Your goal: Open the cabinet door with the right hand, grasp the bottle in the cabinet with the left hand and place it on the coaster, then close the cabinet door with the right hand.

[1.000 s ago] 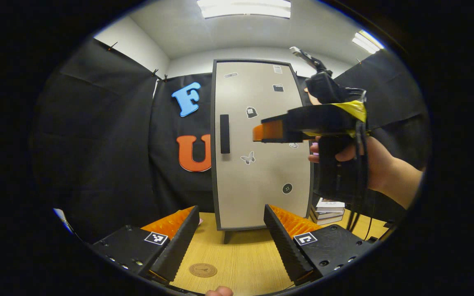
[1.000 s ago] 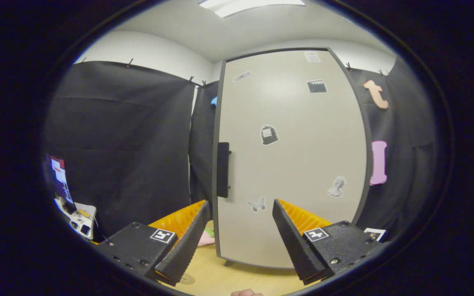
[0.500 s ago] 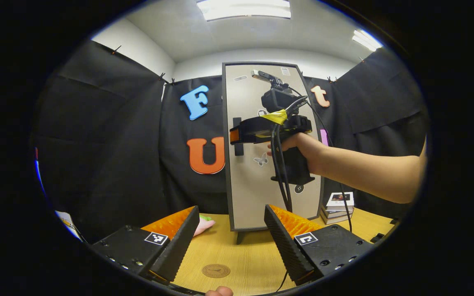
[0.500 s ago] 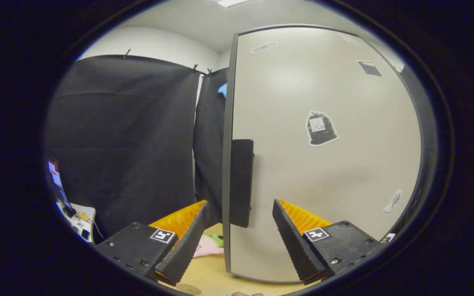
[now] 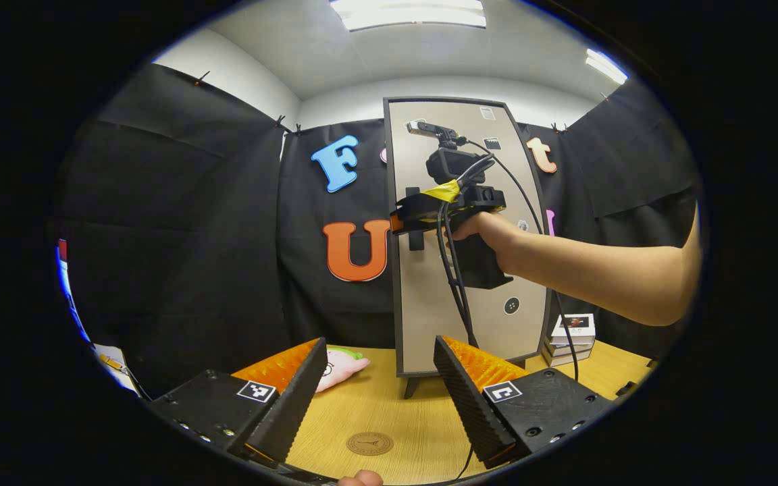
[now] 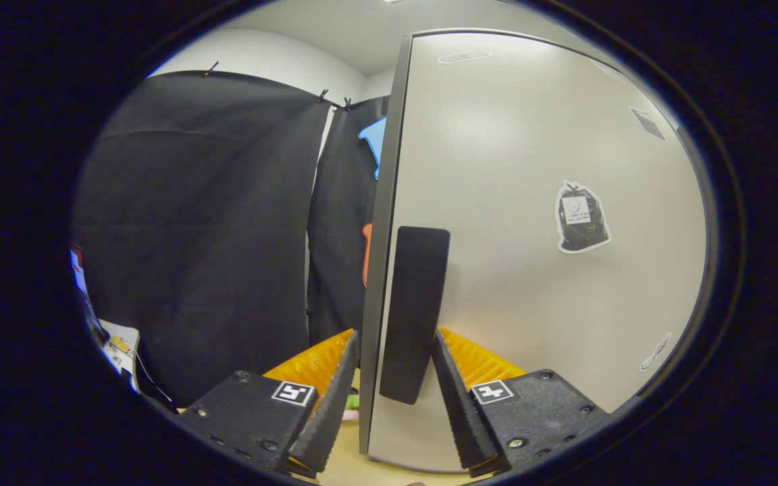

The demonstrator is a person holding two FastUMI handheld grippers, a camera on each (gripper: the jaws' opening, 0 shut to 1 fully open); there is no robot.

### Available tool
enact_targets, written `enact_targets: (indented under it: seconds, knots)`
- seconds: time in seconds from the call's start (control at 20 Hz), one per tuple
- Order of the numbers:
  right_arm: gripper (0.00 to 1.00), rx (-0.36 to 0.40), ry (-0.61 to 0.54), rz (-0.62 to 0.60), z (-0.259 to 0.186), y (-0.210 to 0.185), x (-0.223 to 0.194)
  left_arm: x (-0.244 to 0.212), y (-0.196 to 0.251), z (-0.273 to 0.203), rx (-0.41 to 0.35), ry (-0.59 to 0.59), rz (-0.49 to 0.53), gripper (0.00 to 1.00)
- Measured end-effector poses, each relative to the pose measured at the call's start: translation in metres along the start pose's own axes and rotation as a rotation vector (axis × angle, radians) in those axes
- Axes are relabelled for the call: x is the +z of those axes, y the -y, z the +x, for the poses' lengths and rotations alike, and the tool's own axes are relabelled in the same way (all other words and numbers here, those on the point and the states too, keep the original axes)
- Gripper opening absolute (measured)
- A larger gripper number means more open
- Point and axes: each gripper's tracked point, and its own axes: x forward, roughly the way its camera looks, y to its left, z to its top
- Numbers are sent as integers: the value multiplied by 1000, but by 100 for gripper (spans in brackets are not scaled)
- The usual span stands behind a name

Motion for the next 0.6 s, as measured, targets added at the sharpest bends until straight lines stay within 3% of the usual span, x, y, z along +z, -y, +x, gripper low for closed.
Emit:
enact_targets:
  seconds: [0.2,0.25,0.5,0.6]
  knots:
    - [35,-38,19,22,2,7,0,2,-1,0,-1,4,-2,95]
    - [37,-33,24,21,1,8,0,2,-2,1,1,8,-4,95]
    - [19,-7,25,53,-3,7,-1,7,-6,-3,4,23,-26,95]
    - [19,18,29,55,-6,5,-2,6,-8,-5,10,18,-20,95]
